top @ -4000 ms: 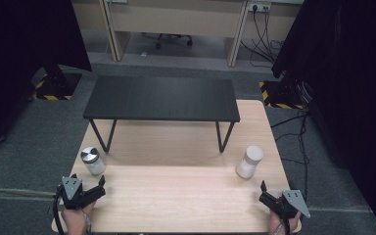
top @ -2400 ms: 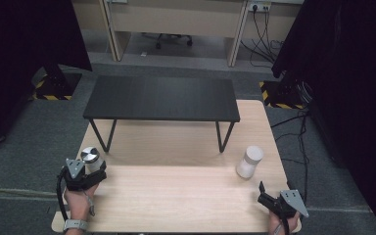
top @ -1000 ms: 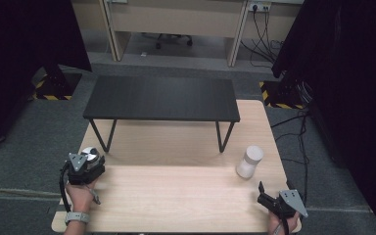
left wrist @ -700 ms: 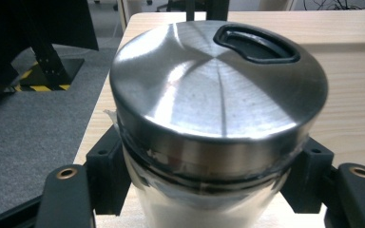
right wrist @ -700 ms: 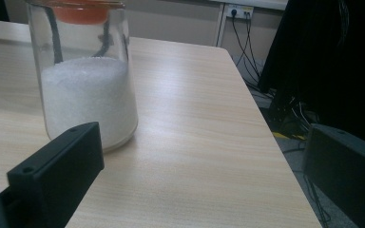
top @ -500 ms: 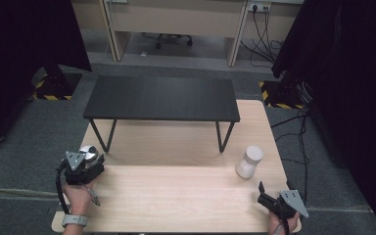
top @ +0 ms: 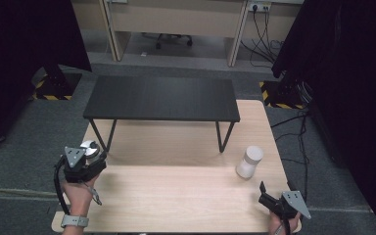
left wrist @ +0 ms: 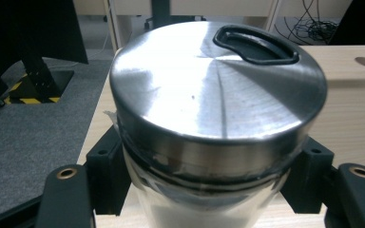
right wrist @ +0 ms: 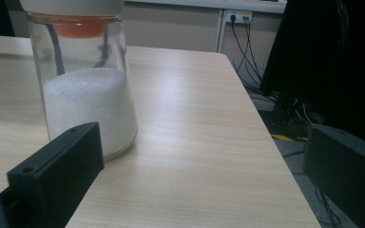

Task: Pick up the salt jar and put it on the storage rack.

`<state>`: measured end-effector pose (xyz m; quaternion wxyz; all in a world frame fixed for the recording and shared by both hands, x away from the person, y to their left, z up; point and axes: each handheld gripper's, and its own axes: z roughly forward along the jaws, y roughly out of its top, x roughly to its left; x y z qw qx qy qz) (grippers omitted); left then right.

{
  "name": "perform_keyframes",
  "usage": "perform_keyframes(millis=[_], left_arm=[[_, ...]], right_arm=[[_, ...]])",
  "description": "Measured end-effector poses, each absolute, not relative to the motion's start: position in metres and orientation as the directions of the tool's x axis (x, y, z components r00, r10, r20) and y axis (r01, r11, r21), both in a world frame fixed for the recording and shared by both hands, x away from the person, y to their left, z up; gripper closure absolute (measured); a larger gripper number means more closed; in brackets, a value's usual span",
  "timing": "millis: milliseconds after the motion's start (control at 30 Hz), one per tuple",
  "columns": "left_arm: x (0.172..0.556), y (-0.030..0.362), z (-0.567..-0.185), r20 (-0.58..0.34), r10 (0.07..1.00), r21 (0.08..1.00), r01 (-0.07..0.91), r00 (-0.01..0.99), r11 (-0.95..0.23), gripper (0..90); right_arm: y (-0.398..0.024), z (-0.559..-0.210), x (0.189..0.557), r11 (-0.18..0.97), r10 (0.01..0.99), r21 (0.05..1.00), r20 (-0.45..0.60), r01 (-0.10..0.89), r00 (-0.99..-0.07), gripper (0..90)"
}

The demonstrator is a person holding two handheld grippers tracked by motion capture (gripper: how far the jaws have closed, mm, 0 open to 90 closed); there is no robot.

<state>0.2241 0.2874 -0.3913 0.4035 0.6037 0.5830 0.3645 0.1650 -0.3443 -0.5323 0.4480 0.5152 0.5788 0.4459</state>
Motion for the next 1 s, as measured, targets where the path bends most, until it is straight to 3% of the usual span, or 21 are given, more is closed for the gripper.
perform_keyframes(millis=[1000], left_arm=[[0.258,0.256,-0.310,-0.022,0.995,0.918,0.396,0.101,-0.020,30.7]], right_arm=[[-0.344,-0.531,0.166,0.107,0.992,0.973,-0.091,0.203,-0.086,0.3]])
